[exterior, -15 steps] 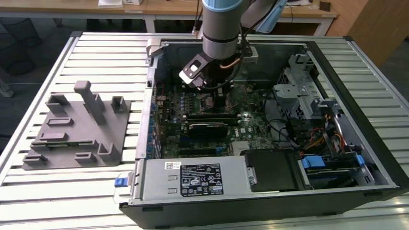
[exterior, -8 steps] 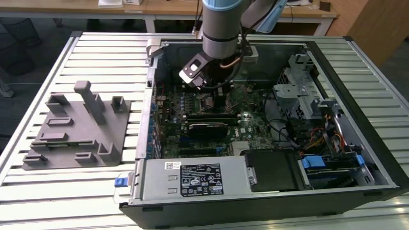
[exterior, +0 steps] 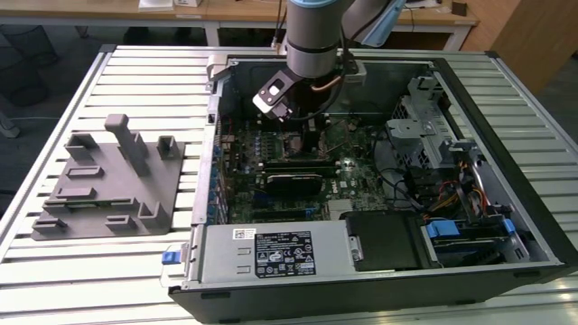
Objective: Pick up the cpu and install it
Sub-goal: 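Place the cpu into insertion slot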
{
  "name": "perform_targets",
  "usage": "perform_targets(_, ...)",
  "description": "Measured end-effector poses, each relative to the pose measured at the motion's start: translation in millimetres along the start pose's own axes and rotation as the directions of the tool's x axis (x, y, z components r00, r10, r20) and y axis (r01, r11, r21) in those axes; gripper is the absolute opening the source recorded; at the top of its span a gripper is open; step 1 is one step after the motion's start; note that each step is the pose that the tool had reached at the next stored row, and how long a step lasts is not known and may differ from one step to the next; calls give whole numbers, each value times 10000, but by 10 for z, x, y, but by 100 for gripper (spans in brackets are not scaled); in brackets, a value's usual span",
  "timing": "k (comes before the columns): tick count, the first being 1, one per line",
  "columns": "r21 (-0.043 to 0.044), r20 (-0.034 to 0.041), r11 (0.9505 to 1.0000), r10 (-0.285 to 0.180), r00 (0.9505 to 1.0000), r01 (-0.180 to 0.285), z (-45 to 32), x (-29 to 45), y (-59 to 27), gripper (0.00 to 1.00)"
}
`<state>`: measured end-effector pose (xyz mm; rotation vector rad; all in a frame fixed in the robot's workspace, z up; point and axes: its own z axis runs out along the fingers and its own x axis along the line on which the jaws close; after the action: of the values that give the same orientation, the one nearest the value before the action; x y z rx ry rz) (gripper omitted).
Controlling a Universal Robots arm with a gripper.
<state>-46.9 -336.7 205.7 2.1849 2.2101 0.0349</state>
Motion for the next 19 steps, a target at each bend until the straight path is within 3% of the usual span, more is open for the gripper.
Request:
perform_targets(3, 1, 0, 10000, 0, 10000, 0, -34, 0, 1, 52)
perform_targets(6, 0, -1, 10000, 0, 10000, 0, -61, 0, 2, 35)
perform_targets(8, 0, 0, 10000, 0, 10000, 0, -81, -1, 3, 35)
perform_targets(13, 0, -1, 10000, 0, 10000, 0, -131, -1, 5, 11)
perform_targets(19, 1, 0, 10000, 0, 10000, 0, -180, -1, 7, 11)
